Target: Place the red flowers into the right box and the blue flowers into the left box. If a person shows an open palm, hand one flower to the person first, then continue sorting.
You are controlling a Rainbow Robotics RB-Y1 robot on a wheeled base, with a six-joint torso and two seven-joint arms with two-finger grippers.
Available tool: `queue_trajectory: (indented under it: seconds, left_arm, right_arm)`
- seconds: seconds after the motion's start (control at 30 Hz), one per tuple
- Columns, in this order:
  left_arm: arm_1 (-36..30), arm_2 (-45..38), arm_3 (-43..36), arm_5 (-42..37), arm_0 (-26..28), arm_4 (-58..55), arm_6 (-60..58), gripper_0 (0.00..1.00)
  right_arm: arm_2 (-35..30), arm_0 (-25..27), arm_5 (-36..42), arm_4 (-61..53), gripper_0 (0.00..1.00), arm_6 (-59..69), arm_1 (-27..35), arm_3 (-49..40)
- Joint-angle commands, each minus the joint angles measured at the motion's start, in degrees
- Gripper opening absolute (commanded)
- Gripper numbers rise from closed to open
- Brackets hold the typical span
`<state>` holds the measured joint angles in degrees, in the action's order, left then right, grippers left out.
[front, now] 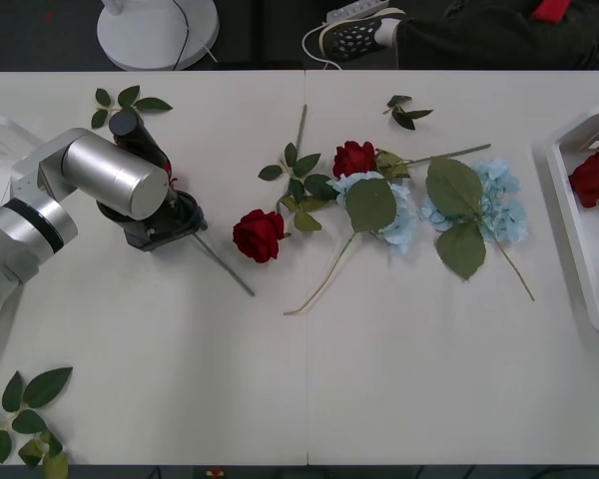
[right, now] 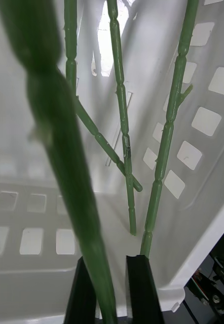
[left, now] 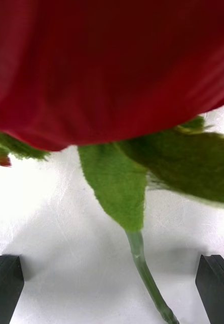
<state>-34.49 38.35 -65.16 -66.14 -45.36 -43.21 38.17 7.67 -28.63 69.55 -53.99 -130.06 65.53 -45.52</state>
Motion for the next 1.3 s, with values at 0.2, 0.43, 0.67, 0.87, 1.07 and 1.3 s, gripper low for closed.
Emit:
queue_trajectory:
  seconds: [0.2, 0.43, 0.67, 0.87, 1.07, 1.3]
  left_arm:
    - [1.35, 2.08, 1.09, -1.45, -3.07, 1.46, 3.93, 0.29]
    - [1.35, 2.08, 1.88, -1.98, -3.07, 1.37, 4.55, 0.0]
    - [1.35, 0.85, 1.79, -1.98, -3.07, 1.46, 4.64, 0.0]
    - [0.65, -1.26, 0.39, -2.06, -3.07, 1.64, 4.64, 0.0]
    - [-4.18, -7.32, -11.04, -8.22, -2.98, -0.56, 5.69, 0.0]
    - [-11.04, -13.74, -25.81, -9.62, -2.01, -13.39, 12.55, 0.0]
  right_arm:
    - [-0.9, 0.15, 0.14, -0.77, 0.62, 1.66, 0.57, 0.08]
    - [-6.88, 0.15, 13.15, -5.34, 0.79, 4.38, 2.15, -4.58]
    - [-9.43, 0.15, 25.19, -13.6, 0.86, 24.42, 2.5, -15.3]
    - [-7.32, -0.29, 27.04, -25.99, 0.9, 49.38, 2.33, -25.15]
    - [-0.99, -4.33, 23.79, -30.48, 0.92, 64.15, 0.3, -29.63]
    - [9.73, -10.66, 17.46, -29.86, 0.92, 71.35, -2.42, -29.63]
